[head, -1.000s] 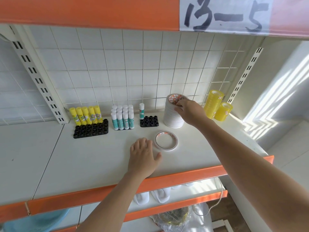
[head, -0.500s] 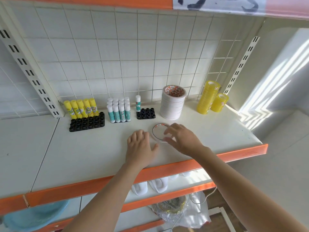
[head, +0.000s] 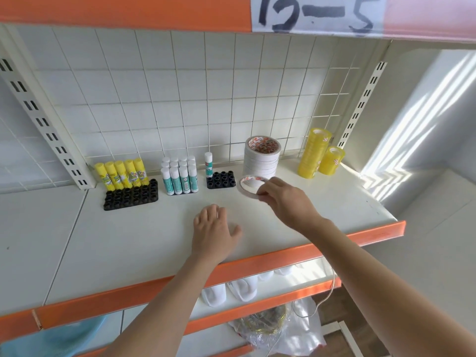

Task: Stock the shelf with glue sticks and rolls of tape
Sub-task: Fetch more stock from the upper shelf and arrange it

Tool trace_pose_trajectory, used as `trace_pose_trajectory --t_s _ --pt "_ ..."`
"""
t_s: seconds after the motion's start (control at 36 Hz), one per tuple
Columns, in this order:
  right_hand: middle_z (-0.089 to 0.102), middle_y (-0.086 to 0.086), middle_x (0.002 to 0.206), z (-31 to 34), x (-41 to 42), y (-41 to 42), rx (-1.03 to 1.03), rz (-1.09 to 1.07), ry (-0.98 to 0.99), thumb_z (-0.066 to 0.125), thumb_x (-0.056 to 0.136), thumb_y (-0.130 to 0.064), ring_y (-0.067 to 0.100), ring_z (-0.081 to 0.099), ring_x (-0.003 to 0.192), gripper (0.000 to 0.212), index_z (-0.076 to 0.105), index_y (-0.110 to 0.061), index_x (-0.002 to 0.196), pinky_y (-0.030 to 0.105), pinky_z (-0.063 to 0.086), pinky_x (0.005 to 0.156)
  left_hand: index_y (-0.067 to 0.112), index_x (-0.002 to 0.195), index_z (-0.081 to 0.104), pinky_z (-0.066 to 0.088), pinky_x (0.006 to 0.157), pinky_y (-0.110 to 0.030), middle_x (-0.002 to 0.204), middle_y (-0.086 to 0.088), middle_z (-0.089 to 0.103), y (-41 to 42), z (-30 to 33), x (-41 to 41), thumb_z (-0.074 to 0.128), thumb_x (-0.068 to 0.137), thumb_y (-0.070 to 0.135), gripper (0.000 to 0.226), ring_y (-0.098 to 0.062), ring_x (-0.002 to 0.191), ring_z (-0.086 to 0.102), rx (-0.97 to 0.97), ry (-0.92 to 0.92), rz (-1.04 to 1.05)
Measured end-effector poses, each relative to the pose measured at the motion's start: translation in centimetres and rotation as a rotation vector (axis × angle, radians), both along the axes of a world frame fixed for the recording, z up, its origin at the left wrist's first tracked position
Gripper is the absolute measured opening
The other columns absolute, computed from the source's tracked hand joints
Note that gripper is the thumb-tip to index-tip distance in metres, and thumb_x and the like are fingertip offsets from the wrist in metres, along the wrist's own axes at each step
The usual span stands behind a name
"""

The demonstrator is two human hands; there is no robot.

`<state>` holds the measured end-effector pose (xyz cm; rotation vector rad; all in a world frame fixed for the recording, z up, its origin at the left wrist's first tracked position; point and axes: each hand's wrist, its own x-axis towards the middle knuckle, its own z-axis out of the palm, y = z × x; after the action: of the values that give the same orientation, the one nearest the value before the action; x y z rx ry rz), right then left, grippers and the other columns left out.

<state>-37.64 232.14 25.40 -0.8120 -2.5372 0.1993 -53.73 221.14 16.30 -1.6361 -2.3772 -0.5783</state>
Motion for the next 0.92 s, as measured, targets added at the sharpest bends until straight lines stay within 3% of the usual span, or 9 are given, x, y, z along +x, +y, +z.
trace_pose_trajectory --t_s 0.08,0.17,0.25,0.5,0.64,0.92 --pt "0.061 0.005 0.102 1.8 -0.3 0.3 0.066 0.011 0.095 0.056 0.094 -0.025 0.036 0.063 0.077 0.016 0.064 -0.012 0.099 0.044 0.05 0.055 0.011 0.086 0.059 0.047 0.076 -0.04 0.091 -0.009 0.059 0.1 -0.1 0.0 0.039 0.073 0.05 0.046 -0.032 0.09 0.058 0.019 0.019 -0.004" --pt "0.06 0.006 0.097 3.5 -0.5 0.7 0.135 -0.001 0.171 0.055 0.093 -0.025 0.034 0.06 0.07 0.018 0.064 -0.009 0.096 0.039 0.047 0.048 0.011 0.086 0.059 0.047 0.075 -0.04 0.092 -0.008 0.059 0.0 -0.3 0.0 0.039 0.074 0.049 0.045 -0.032 0.09 0.058 0.024 0.033 -0.008" --pt "0.06 0.008 0.1 4.6 -0.8 1.7 0.168 -0.042 0.189 0.056 0.093 -0.023 0.036 0.062 0.073 0.018 0.064 -0.008 0.099 0.042 0.05 0.051 0.012 0.086 0.059 0.047 0.075 -0.04 0.092 -0.007 0.059 0.0 -0.3 0.0 0.038 0.075 0.05 0.045 -0.031 0.09 0.058 0.024 0.042 -0.004" --pt "0.056 0.006 0.122 5.7 -3.2 6.0 0.147 -0.187 0.006 0.049 0.099 -0.026 0.036 0.061 0.093 0.023 0.061 -0.01 0.112 0.039 0.046 0.064 0.012 0.089 0.059 0.045 0.08 -0.041 0.096 -0.006 0.059 0.0 -0.3 0.0 0.037 0.074 0.051 0.047 -0.03 0.096 0.057 0.018 0.003 0.0" --pt "0.055 0.006 0.119 5.1 -3.9 7.1 0.144 -0.189 -0.095 0.048 0.099 -0.027 0.036 0.061 0.091 0.022 0.06 -0.012 0.11 0.039 0.048 0.065 0.012 0.087 0.058 0.044 0.079 -0.04 0.095 -0.006 0.059 0.1 -0.2 0.0 0.038 0.075 0.051 0.045 -0.03 0.096 0.057 0.015 0.001 0.004" --pt "0.056 0.002 0.118 4.4 -4.3 7.5 0.102 -0.219 -0.081 0.049 0.098 -0.03 0.029 0.06 0.098 0.023 0.061 -0.015 0.111 0.031 0.038 0.065 0.013 0.091 0.056 0.04 0.084 -0.041 0.1 -0.006 0.057 -0.1 -0.2 0.0 0.034 0.077 0.053 0.048 -0.029 0.101 0.053 -0.01 -0.02 0.007"
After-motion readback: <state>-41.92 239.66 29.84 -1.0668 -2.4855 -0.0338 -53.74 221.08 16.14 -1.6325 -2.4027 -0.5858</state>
